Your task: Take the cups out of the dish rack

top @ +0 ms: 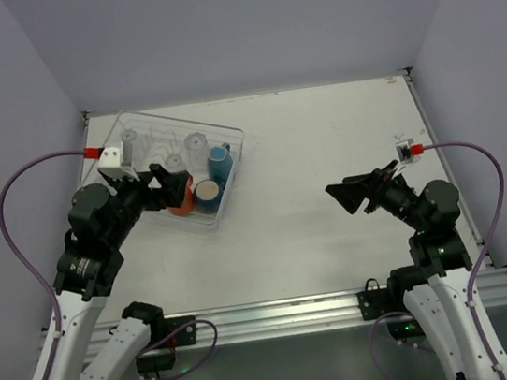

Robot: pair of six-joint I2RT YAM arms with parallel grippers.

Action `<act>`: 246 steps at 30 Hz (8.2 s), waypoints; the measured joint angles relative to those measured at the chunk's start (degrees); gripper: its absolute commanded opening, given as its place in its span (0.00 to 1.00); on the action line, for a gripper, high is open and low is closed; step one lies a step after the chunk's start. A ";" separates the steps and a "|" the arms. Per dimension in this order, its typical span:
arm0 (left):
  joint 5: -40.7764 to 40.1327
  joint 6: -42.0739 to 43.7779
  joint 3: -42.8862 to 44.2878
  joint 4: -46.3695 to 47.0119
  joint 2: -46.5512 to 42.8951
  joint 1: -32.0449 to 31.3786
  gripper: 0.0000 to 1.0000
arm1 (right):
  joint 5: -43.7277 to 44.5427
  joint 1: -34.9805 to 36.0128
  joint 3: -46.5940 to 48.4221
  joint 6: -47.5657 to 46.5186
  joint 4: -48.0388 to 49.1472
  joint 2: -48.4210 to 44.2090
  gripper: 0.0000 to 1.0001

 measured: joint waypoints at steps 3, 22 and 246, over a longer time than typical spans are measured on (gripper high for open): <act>-1.46 0.07 1.97 -4.11 1.27 0.00 1.00 | -0.33 0.00 -0.96 -0.04 -0.11 0.09 0.93; -10.49 0.31 6.73 -17.29 18.27 -2.05 1.00 | 1.22 6.86 -3.67 -0.68 1.40 7.93 0.98; -24.15 -3.08 23.17 3.43 59.41 -11.72 0.80 | 25.77 15.13 14.34 -13.05 -3.45 32.22 0.86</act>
